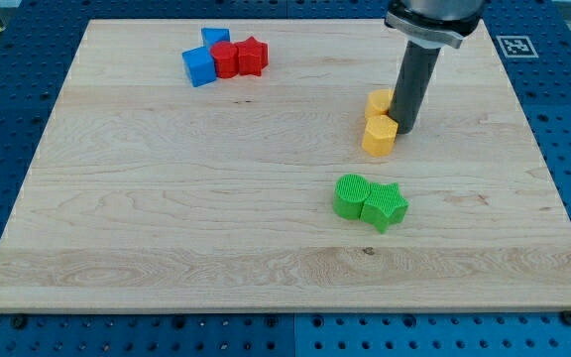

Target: Separate the yellow hexagon from the yellow heart

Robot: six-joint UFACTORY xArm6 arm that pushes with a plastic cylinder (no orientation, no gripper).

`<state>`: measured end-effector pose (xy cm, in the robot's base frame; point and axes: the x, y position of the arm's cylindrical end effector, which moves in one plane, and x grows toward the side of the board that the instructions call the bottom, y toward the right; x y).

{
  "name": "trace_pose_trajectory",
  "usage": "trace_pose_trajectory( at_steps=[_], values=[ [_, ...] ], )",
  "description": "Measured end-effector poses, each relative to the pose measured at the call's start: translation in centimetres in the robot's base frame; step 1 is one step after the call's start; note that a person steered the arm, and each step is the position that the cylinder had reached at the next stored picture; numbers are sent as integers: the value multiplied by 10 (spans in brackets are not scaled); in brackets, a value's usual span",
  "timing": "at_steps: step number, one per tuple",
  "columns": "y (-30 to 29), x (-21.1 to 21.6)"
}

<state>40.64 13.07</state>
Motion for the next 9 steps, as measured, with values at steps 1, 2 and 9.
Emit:
trace_pose_trajectory(
  at_steps=[1,2,9],
  values=[
    [-15,0],
    [-23,2],
    [10,9]
  ],
)
